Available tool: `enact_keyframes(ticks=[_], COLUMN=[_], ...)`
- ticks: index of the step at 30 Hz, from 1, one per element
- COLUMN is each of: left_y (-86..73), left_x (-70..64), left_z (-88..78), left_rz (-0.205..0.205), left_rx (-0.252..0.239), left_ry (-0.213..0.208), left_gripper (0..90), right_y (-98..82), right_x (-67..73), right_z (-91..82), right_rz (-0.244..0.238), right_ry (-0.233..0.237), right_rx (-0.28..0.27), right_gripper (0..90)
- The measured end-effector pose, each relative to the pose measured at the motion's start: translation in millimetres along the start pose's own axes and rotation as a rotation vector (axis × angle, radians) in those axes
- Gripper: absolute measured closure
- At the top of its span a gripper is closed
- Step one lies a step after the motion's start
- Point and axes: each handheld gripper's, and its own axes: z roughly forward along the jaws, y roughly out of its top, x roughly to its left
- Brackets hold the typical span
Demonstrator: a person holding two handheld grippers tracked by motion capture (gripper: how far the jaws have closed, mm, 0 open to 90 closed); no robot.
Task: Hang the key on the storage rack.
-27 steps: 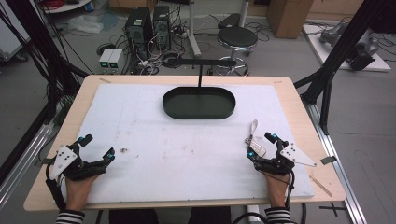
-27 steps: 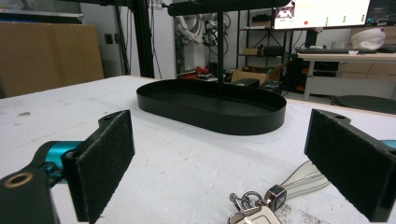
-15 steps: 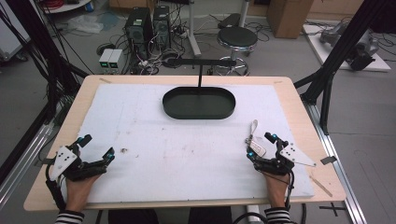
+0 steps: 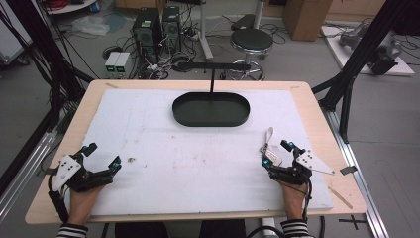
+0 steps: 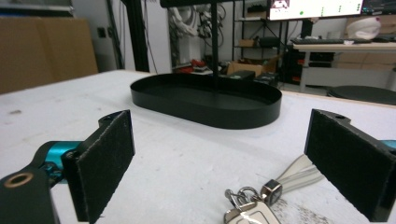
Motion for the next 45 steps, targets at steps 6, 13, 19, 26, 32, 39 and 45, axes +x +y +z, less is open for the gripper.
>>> enact_keyframes(ticks=[6,13,19,26,32,39,45], left_y=[-0.2,-0.2,-0.1,-0.1,-0.1,-0.1,-0.1], left_x=[0.2,0.4,0.5,0.4,0.5,0.5,0.7], left_z=[-0.6,-0.6,-0.6,-0.6,-0.6,-0.6,-0.7], left_rz=[0.000,-0.002,-0.003,-0.003,-0.003,-0.005,-0.007], left_rx=[-0.006,-0.006,-0.005,-0.005,-0.005,-0.006,-0.006], left_ry=[-0.002,-0.001,-0.003,-0.003,-0.003,-0.003,-0.004], left_gripper=[2.8,2.8,2.8,2.8,2.8,2.8,2.8], right_y=[26.2,53.4,62.0,68.9,71.4,73.7,71.9], right_x=[0.7,-1.6,-9.7,-22.8,-32.7,-37.3,-41.0], right_z=[5.8,16.2,27.1,40.2,51.9,65.3,79.2], right_rz=[-0.021,-0.042,-0.018,0.006,0.056,0.049,0.072], right_ry=[-0.035,-0.078,-0.088,-0.116,-0.155,-0.189,-0.202], right_rx=[0.061,0.126,0.218,0.325,0.424,0.525,0.652], right_gripper=[7.5,7.5,7.6,7.6,7.6,7.6,15.9])
